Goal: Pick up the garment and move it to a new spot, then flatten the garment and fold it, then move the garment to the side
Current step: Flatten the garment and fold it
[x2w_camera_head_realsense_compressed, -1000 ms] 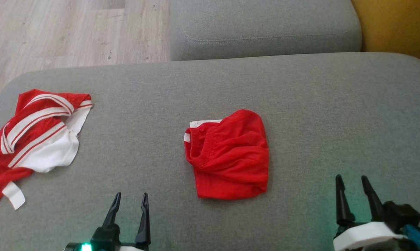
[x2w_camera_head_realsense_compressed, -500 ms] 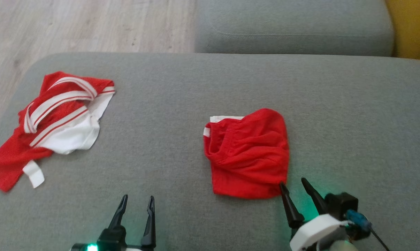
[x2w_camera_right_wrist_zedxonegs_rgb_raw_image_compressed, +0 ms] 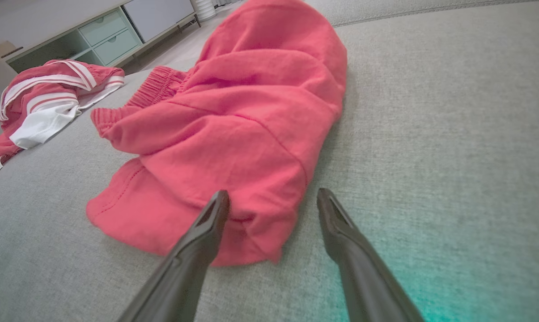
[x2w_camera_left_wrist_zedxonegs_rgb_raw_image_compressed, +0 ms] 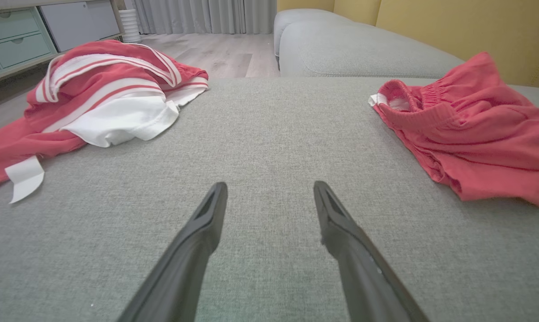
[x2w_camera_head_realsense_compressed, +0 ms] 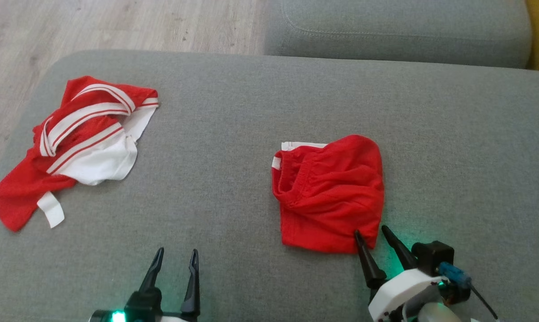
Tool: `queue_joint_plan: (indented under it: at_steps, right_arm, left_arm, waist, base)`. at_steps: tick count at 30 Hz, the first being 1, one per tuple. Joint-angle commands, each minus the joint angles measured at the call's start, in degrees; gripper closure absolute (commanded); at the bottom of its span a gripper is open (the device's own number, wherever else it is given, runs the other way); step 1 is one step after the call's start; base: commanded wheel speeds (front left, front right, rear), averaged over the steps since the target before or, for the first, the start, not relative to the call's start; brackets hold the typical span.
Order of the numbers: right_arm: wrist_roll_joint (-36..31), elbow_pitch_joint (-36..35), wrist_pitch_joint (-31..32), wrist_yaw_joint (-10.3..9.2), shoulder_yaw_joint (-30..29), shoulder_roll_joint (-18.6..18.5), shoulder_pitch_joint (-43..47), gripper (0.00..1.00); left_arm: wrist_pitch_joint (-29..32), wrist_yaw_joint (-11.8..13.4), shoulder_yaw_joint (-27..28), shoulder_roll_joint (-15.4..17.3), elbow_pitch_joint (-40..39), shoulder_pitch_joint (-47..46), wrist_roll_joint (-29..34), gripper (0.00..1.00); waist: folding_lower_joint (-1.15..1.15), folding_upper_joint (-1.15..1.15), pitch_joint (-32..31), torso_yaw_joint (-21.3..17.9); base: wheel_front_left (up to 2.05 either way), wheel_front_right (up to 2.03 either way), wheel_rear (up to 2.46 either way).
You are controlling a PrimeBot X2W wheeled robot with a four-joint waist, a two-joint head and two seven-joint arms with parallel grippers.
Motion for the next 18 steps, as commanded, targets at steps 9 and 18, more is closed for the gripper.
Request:
queue_joint_plan:
  at_steps: [9, 18]
  right_arm:
    - [1.2, -3.4, -0.6, -0.05, 2.3, -0.2, -2.9, 1.00]
    - [-1.9, -9.3, -0.6, -0.05, -0.4, -0.9, 6.2, 1.00]
  left_arm:
    - [-0.7, 0.2, 0.8, 0.1, -2.1, -3.3, -0.1, 0.00]
    - [-0.7, -0.2, 1.1, 0.1, -1.9, -2.2, -0.2, 0.00]
  waist:
    - [0.00, 0.00, 0.6, -0.6]
    - [0.00, 0.00, -1.1, -2.4]
  base:
    - [0.00, 0.00, 0.00]
    - [0.00, 0.00, 0.00]
